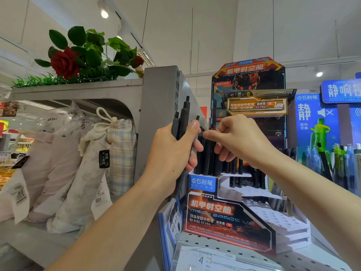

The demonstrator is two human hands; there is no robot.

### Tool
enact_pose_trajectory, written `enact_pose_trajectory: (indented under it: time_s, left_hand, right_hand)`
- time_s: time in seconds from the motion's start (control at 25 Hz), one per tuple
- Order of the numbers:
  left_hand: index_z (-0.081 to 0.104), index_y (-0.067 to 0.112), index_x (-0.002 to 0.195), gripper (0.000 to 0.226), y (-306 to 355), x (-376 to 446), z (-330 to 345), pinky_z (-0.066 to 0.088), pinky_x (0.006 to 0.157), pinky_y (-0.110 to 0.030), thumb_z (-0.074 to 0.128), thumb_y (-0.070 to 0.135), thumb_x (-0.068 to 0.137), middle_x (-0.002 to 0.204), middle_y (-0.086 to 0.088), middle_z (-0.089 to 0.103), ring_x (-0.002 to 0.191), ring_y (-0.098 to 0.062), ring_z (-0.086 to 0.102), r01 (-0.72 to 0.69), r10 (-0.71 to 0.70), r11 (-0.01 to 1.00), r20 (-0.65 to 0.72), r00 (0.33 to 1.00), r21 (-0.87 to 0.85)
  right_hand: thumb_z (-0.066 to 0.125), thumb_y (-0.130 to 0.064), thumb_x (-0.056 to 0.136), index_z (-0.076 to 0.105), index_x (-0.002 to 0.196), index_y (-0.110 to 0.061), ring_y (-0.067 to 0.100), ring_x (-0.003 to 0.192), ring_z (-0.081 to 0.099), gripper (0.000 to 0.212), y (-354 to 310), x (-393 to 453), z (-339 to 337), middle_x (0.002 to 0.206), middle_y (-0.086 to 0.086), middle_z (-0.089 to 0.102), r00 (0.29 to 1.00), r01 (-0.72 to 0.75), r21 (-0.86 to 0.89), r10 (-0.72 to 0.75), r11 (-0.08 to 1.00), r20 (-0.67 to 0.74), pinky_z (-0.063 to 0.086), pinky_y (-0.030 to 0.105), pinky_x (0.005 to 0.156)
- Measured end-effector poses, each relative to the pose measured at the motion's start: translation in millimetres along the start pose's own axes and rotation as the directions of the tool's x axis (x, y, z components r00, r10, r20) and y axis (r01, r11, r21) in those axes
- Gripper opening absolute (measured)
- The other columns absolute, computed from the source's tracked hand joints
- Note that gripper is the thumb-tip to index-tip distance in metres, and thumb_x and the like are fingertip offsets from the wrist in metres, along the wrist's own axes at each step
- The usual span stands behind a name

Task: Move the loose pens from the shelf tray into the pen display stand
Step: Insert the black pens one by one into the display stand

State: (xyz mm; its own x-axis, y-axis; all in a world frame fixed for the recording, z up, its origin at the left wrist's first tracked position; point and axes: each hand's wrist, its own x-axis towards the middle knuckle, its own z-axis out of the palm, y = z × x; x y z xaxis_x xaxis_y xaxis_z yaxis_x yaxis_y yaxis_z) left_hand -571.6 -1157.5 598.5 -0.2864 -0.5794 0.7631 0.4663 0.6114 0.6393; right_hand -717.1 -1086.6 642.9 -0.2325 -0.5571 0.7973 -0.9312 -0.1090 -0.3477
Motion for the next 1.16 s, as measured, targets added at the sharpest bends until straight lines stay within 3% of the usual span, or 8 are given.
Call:
enact_pose_trajectory:
  time_s: [0.24,0.4,0.6,0.72,0.92,1.04,1.12,1.16]
  left_hand:
    - [0.070,0.014,0.094,0.028,3,-3,1,0.041,0.039,-0.018,0.057,0.037,0.100,0.066,0.000,0.071,0.040,-0.010,0.052,0.004,-0.004,1.000,-0.008,1.000,-0.009]
    - [0.071,0.015,0.095,0.027,3,-2,2,0.042,0.038,-0.018,0.057,0.037,0.100,0.067,-0.001,0.073,0.040,-0.010,0.052,0.015,-0.015,1.000,-0.013,1.000,-0.014]
    - [0.070,0.015,0.097,0.025,2,-2,3,0.042,0.039,-0.018,0.056,0.035,0.101,0.069,0.000,0.074,0.041,-0.010,0.054,0.009,-0.009,1.000,-0.016,1.000,-0.009]
    - [0.070,0.015,0.099,0.025,0,-2,4,0.043,0.040,-0.018,0.054,0.034,0.102,0.070,0.001,0.074,0.042,-0.010,0.055,0.018,-0.018,1.000,-0.020,1.000,-0.006]
    - [0.070,0.015,0.100,0.024,-2,-3,5,0.044,0.041,-0.018,0.054,0.032,0.102,0.075,0.001,0.076,0.044,-0.010,0.056,0.033,-0.033,0.999,-0.027,0.999,-0.029]
    - [0.070,0.016,0.100,0.023,-3,-3,6,0.044,0.041,-0.018,0.055,0.033,0.102,0.077,0.000,0.077,0.044,-0.009,0.056,0.025,-0.026,0.999,-0.024,0.999,-0.042]
    - [0.069,0.018,0.102,0.020,-3,-4,5,0.044,0.041,-0.018,0.055,0.033,0.102,0.078,-0.002,0.077,0.044,-0.010,0.056,0.017,-0.018,0.998,-0.014,1.000,-0.063]
    - [0.068,0.020,0.104,0.018,-3,-4,5,0.044,0.042,-0.019,0.056,0.033,0.102,0.077,-0.002,0.077,0.045,-0.011,0.056,0.016,-0.017,0.997,-0.003,1.000,-0.082]
  right_hand:
    - [0.071,-0.033,0.094,0.064,0.083,-0.005,0.019,0.049,0.071,0.031,-6,-1,-4,0.060,0.005,0.073,0.998,-0.008,0.018,0.007,1.000,0.069,0.058,0.027,0.045]
    - [0.068,-0.037,0.095,0.065,0.078,-0.007,0.015,0.045,0.069,0.035,-8,0,-2,0.058,0.004,0.072,0.999,-0.015,-0.121,0.020,0.993,0.038,0.058,0.027,0.045]
    - [0.064,-0.038,0.098,0.065,0.081,-0.008,0.017,0.046,0.069,0.034,-8,0,1,0.058,0.005,0.072,0.997,-0.018,-0.152,0.029,0.988,0.070,0.058,0.027,0.045]
    - [0.055,-0.042,0.101,0.059,0.079,-0.012,0.017,0.042,0.066,0.037,-9,-2,3,0.056,0.005,0.070,0.996,0.035,-0.275,-0.011,0.961,0.089,0.051,0.028,0.043]
    - [0.049,-0.050,0.102,0.056,0.078,-0.015,0.021,0.056,0.062,0.042,-11,-5,3,0.066,0.006,0.069,0.995,0.102,-0.425,-0.082,0.899,0.064,0.059,0.047,0.067]
    - [0.051,-0.056,0.099,0.063,0.076,-0.015,0.018,0.060,0.063,0.049,-12,-6,-1,0.065,0.003,0.068,0.994,0.110,-0.454,-0.110,0.884,0.028,0.056,0.041,0.064]
    - [0.053,-0.057,0.098,0.067,0.073,-0.015,0.012,0.055,0.061,0.050,-9,-10,-5,0.060,-0.001,0.065,0.988,0.123,-0.299,-0.144,0.946,-0.049,0.047,0.032,0.055]
    - [0.055,-0.053,0.099,0.070,0.076,-0.016,0.010,0.050,0.057,0.047,-7,-14,-8,0.058,-0.002,0.064,0.993,0.116,-0.073,-0.119,0.990,-0.029,0.043,0.029,0.051]
